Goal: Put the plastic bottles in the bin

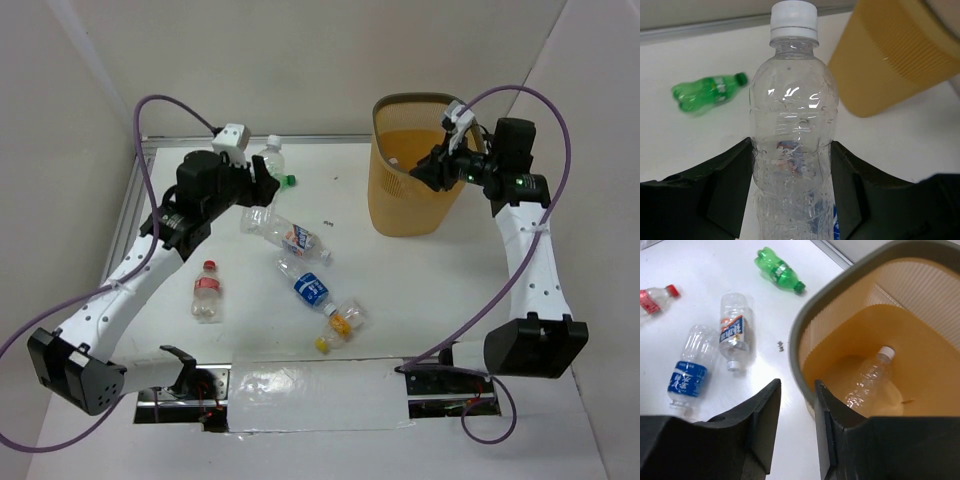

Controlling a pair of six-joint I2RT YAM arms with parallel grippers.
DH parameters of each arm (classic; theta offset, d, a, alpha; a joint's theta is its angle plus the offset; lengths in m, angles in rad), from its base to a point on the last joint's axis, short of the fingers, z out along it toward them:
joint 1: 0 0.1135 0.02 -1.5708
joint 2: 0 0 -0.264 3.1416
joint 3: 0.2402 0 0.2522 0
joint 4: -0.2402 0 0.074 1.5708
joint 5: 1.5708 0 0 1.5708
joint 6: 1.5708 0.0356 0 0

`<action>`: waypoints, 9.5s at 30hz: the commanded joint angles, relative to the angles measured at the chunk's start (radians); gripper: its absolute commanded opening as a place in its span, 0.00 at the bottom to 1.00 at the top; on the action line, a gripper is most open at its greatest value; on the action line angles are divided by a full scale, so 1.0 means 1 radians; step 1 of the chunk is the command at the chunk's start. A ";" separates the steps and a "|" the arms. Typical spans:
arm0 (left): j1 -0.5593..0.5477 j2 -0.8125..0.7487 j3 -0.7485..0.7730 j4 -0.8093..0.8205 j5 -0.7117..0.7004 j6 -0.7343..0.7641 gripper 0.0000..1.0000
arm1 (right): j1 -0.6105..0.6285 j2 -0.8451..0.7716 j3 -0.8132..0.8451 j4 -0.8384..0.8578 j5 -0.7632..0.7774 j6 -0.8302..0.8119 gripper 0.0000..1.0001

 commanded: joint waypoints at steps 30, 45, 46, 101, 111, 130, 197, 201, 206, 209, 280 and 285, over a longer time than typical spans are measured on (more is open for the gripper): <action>-0.278 0.781 0.865 0.702 0.108 -0.480 0.16 | 0.003 -0.464 -0.436 -0.045 -0.036 -0.212 0.66; -0.346 1.045 1.089 0.672 -0.162 -0.325 0.58 | -0.015 -0.579 -0.551 -0.069 -0.014 -0.212 0.83; -0.346 1.045 1.099 0.656 -0.162 -0.314 0.67 | -0.015 -0.579 -0.562 -0.069 -0.014 -0.212 0.85; -0.337 -0.656 -0.308 -0.560 -0.668 -0.406 1.00 | 0.741 0.278 -0.285 0.363 0.589 0.102 0.99; -0.337 -0.639 -0.329 -0.618 -0.648 -0.446 1.00 | 0.785 0.463 -0.171 0.354 0.627 0.154 0.99; -0.337 -0.621 -0.351 -0.692 -0.585 -0.532 1.00 | 0.804 0.659 -0.080 0.414 0.621 0.171 0.79; -0.368 0.213 -0.265 -0.152 -0.344 -1.142 0.99 | -0.141 0.093 0.072 0.026 0.024 0.052 1.00; -0.368 0.302 -0.224 -0.167 -0.320 -1.152 0.99 | -0.153 0.059 0.023 -0.005 0.006 0.012 1.00; -0.377 0.399 -0.171 -0.167 -0.285 -1.152 0.97 | -0.173 0.007 -0.036 -0.023 -0.046 -0.027 1.00; -0.386 0.433 -0.138 -0.167 -0.284 -1.139 0.80 | -0.193 -0.029 -0.063 -0.034 -0.103 -0.083 1.00; -0.368 0.573 0.768 0.354 -0.401 -0.086 1.00 | 0.464 -0.287 -0.678 -0.217 -0.004 -0.865 1.00; -0.368 0.175 0.403 0.074 -0.548 -0.096 1.00 | 0.592 -0.218 -0.691 -0.089 0.044 -0.798 1.00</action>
